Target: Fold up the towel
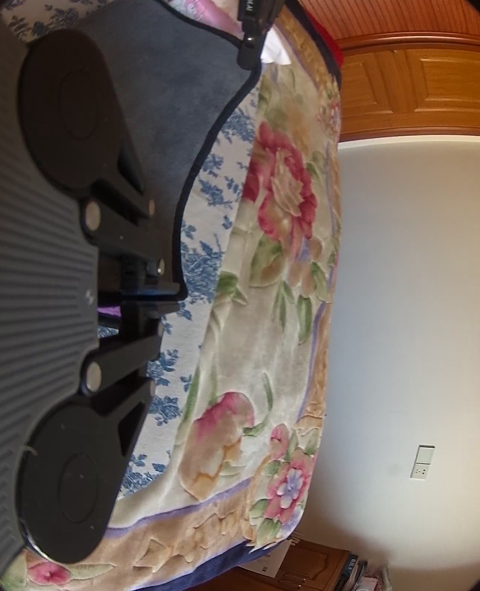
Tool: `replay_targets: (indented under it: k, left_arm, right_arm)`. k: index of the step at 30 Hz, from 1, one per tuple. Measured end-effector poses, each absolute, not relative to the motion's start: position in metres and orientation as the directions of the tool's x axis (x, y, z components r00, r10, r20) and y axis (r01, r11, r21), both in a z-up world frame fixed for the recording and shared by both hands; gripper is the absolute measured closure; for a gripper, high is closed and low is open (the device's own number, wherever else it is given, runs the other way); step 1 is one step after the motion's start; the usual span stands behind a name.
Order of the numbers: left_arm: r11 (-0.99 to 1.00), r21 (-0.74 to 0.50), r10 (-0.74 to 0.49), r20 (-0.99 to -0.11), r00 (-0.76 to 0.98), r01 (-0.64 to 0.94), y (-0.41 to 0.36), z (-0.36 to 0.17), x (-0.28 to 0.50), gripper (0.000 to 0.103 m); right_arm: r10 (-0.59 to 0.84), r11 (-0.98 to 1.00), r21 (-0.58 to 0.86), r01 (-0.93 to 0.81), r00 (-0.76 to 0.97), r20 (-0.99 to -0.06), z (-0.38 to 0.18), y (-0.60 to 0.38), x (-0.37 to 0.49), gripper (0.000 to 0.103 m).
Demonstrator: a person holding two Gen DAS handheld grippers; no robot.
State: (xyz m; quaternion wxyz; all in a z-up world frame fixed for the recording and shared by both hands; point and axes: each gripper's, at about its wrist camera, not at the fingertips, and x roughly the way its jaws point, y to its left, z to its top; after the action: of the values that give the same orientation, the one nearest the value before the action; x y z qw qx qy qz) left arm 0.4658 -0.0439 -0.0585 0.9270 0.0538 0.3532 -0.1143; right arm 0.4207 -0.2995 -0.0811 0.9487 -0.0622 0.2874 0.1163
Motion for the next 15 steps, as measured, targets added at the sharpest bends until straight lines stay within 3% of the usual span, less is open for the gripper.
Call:
replay_targets:
  k: [15]
  left_arm:
    - [0.97, 0.05, -0.137, -0.695, 0.705, 0.237, -0.045, -0.078, 0.476, 0.096]
  right_arm:
    - [0.16, 0.971, -0.051, -0.233, 0.796, -0.584, -0.095, -0.301, 0.427, 0.099]
